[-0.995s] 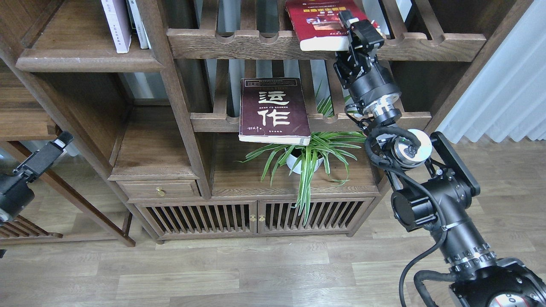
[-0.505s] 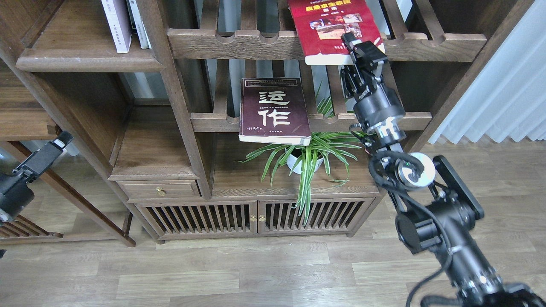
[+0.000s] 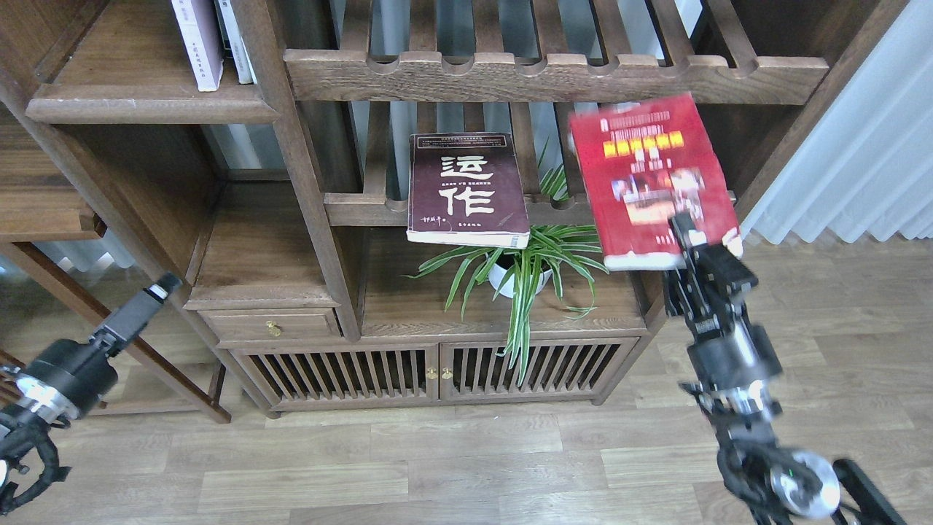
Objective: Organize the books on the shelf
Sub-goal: 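Grasp the red book and pull it down toward the left gripper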
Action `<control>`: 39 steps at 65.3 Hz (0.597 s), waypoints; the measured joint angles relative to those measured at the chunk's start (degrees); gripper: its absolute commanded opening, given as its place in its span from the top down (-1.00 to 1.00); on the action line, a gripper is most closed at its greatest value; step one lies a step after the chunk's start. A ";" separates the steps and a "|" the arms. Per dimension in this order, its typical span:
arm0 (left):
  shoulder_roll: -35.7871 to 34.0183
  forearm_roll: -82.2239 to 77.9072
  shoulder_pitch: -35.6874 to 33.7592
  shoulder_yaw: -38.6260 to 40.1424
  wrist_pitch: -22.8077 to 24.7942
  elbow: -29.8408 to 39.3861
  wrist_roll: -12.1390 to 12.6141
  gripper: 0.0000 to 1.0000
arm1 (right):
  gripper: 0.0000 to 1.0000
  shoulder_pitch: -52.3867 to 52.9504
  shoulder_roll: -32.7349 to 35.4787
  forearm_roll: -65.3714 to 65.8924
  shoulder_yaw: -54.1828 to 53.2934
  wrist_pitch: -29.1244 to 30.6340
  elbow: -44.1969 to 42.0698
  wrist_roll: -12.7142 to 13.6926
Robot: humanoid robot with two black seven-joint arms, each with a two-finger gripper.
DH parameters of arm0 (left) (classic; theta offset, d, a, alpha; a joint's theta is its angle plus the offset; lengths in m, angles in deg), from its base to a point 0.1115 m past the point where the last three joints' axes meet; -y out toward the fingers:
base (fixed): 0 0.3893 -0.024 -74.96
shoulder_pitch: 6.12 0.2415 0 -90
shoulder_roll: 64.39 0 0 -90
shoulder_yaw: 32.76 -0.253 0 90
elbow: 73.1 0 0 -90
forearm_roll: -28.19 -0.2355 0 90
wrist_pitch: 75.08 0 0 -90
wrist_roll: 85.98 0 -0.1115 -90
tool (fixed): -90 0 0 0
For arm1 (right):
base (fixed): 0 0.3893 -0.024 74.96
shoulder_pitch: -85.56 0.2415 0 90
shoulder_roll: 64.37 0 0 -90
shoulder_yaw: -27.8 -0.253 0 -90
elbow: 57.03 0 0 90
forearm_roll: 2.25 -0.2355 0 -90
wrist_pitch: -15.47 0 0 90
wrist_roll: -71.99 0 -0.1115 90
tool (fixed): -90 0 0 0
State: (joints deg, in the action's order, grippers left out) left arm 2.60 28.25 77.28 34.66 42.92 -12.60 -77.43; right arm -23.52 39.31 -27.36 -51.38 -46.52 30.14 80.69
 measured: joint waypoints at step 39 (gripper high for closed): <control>15.52 20.69 0.19 -22.28 0.00 -2.75 -0.24 -1.00 | 0.82 -5.27 -6.59 -0.91 8.80 0.01 -12.54 12.68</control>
State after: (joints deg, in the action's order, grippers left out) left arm 18.12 48.94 77.47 12.37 42.92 -15.35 -77.67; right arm -28.79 32.72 -28.27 -42.58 -46.51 17.61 93.37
